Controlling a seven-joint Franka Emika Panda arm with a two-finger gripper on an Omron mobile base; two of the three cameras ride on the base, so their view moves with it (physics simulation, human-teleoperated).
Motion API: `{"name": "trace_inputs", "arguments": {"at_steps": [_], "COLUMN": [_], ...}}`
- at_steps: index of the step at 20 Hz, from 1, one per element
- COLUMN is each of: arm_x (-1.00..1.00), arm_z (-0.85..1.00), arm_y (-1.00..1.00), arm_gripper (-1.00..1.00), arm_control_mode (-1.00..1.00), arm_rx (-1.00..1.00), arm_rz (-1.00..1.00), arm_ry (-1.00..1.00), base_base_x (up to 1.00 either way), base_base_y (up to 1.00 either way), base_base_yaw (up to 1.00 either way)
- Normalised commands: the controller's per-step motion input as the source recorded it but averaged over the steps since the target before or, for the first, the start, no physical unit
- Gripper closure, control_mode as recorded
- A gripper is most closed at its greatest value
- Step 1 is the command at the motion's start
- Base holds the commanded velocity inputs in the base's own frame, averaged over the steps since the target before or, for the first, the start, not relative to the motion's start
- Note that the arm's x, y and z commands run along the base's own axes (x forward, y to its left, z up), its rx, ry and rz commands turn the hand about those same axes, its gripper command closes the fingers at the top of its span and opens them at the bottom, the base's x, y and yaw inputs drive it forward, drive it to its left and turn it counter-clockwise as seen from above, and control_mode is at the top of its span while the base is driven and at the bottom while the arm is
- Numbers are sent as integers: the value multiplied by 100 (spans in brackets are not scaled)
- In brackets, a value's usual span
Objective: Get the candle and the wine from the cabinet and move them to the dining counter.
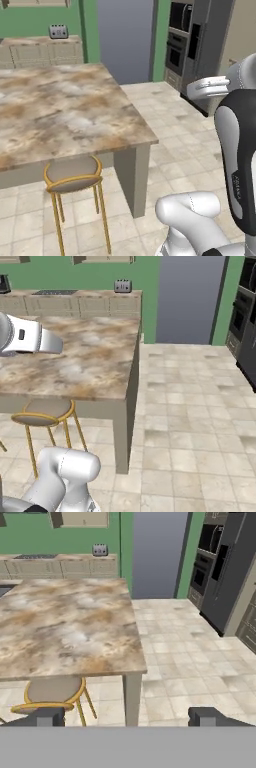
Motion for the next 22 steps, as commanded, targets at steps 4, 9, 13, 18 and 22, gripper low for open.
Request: {"name": "trace_inputs", "arguments": {"at_steps": [4, 9, 13, 18, 22], "arm_x": [0, 0, 0, 0, 0], "arm_z": [0, 0, 0, 0, 0], "arm_y": [0, 0, 0, 0, 0], "arm_gripper": [-100, -100, -100, -100, -100], "arm_control_mode": [100, 100, 100, 100, 100], "arm_rx": [0, 0, 0, 0, 0], "arm_rz": [0, 0, 0, 0, 0], "arm_ry": [0, 0, 0, 0, 0], "base_base_x": [-13, -25, -36, 5, 100], "base_base_y": [-100, -100, -100, -70, 0], "base_base_yaw": [6, 5, 5, 3, 3]}}
